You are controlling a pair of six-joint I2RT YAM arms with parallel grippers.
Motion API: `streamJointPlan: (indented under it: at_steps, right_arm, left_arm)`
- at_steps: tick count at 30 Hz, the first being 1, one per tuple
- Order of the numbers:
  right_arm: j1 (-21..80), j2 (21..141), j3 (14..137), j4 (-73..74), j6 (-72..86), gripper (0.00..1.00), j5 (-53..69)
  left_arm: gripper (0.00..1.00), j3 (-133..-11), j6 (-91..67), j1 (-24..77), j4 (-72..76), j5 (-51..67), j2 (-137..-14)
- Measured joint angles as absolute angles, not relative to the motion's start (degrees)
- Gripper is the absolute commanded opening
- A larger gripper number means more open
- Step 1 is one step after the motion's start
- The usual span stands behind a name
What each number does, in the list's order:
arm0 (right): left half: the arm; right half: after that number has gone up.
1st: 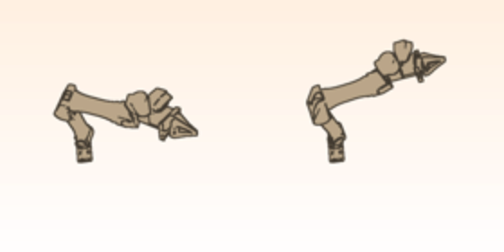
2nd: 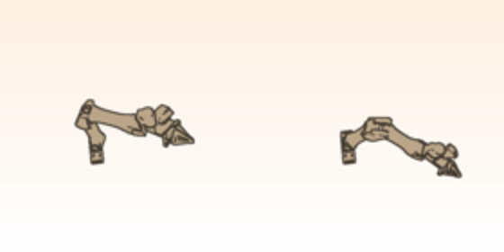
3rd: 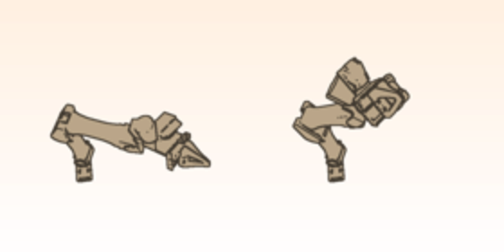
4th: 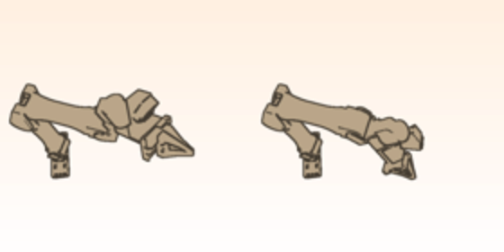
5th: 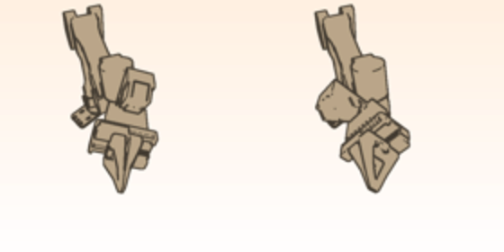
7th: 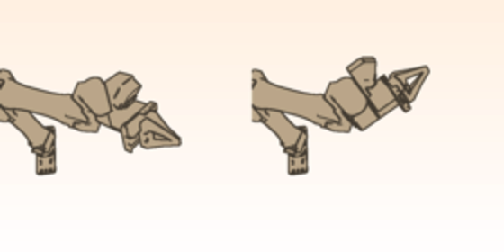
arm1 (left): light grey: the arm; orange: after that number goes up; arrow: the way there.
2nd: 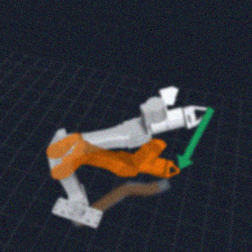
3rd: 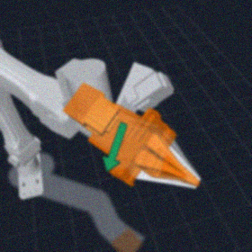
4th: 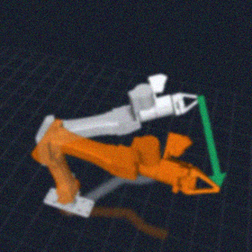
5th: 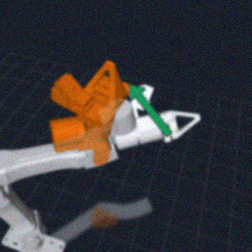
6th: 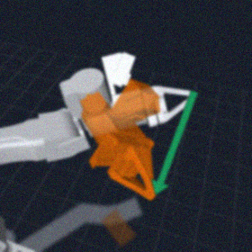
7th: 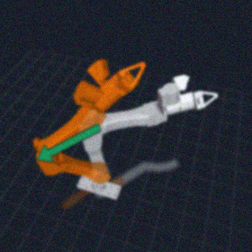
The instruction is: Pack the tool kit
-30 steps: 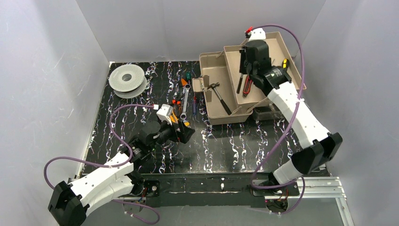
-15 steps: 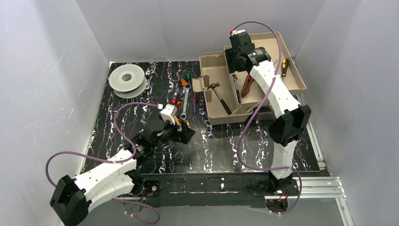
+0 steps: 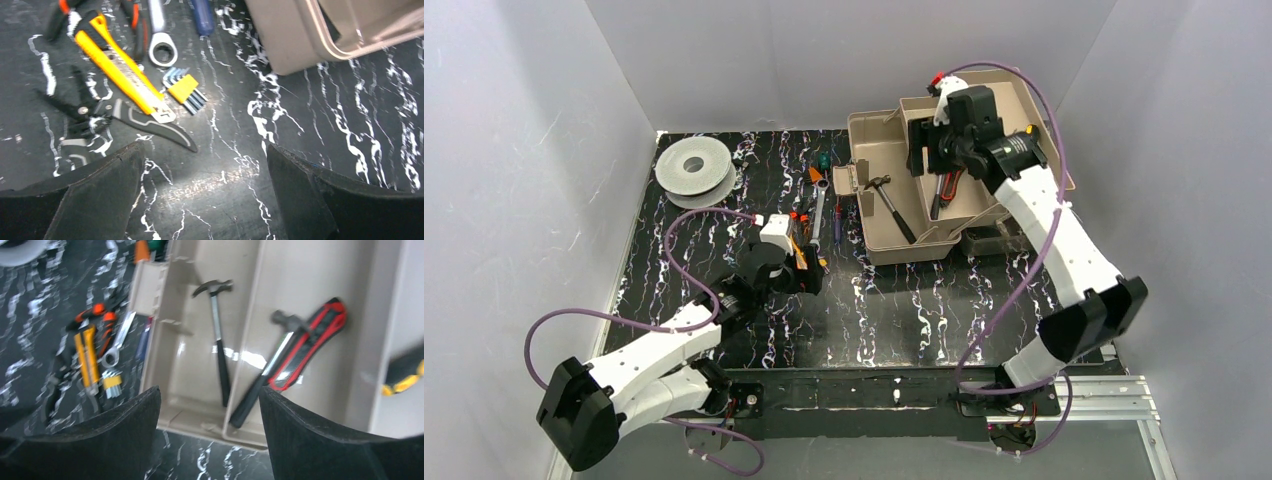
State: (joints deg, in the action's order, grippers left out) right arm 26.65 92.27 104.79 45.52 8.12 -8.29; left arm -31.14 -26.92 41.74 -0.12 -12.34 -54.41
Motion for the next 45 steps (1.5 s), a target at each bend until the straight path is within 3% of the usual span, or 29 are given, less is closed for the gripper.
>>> streamJointPlan:
  at_steps: [13, 19, 24, 30, 45]
  right_arm:
    - [28.0, 77.3, 79.0, 35.0, 13.4, 0.77, 7.6]
    - [31.2, 73.5, 72.1, 32.8, 15.3, 0.75, 7.7]
    - [35.2, 71.0, 66.2, 30.0, 17.1, 0.75, 7.6]
    - [40.3, 69.7, 63.0, 28.1, 19.0, 0.74, 5.8]
    - [45.9, 69.5, 61.9, 24.6, 19.8, 0.74, 2.3]
  left_arm:
    - [0.98, -36.6, -32.9, 41.2, -13.6, -24.9, -57.1]
    - [0.88, -40.4, -36.1, 38.9, -20.0, -28.1, -60.9]
    - [0.86, -42.8, -37.7, 33.5, -24.1, -26.8, -66.3]
    - [0.73, -42.9, -38.3, 28.4, -26.7, -22.6, -69.7]
    - [0.69, -39.8, -39.7, 28.4, -30.0, -17.0, -71.9]
